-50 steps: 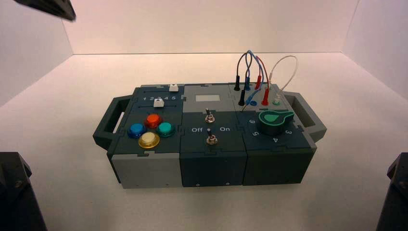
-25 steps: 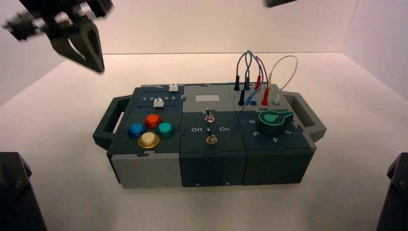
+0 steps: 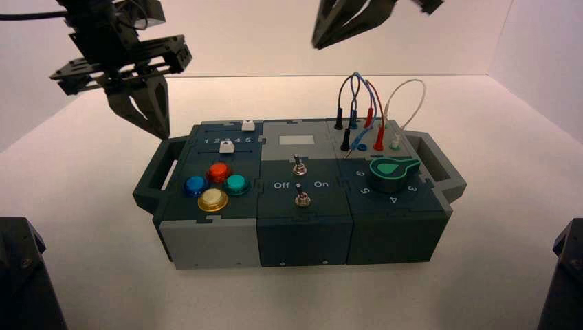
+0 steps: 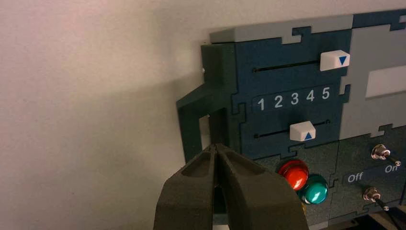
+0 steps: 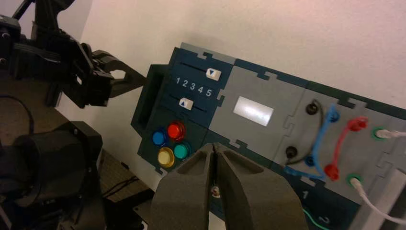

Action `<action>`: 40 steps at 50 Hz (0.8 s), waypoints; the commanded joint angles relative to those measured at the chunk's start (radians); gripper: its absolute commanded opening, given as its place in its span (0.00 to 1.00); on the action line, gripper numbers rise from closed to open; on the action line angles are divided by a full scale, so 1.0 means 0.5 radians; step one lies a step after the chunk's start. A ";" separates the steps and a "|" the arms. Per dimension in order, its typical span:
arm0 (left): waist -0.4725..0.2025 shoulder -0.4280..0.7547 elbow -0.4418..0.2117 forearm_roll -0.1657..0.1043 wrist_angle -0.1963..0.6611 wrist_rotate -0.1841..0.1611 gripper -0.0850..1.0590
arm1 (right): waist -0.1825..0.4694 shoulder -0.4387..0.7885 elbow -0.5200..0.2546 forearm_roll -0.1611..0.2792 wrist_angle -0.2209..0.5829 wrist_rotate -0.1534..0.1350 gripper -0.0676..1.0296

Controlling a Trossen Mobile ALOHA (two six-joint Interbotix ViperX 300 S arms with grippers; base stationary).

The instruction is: Flip the top switch on with the right gripper.

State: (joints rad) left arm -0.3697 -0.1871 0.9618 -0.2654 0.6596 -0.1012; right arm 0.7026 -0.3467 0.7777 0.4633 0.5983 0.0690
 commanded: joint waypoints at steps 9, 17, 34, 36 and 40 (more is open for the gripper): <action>-0.034 0.101 -0.064 -0.009 -0.071 -0.006 0.05 | 0.049 0.074 -0.098 0.043 -0.025 0.009 0.04; -0.040 0.190 -0.086 -0.006 -0.095 0.003 0.05 | 0.071 0.110 -0.117 0.061 -0.025 0.009 0.04; -0.086 0.319 -0.098 -0.009 -0.156 0.003 0.05 | 0.117 0.181 -0.098 0.160 -0.025 0.012 0.04; -0.086 0.341 -0.101 -0.006 -0.156 0.003 0.05 | 0.138 0.193 -0.092 0.190 -0.025 0.012 0.04; -0.089 0.365 -0.101 -0.006 -0.172 0.009 0.05 | 0.166 0.227 -0.092 0.224 -0.025 0.012 0.04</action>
State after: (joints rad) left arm -0.4050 -0.0061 0.9311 -0.2684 0.5844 -0.0997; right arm 0.7639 -0.2362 0.7486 0.5538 0.5921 0.0690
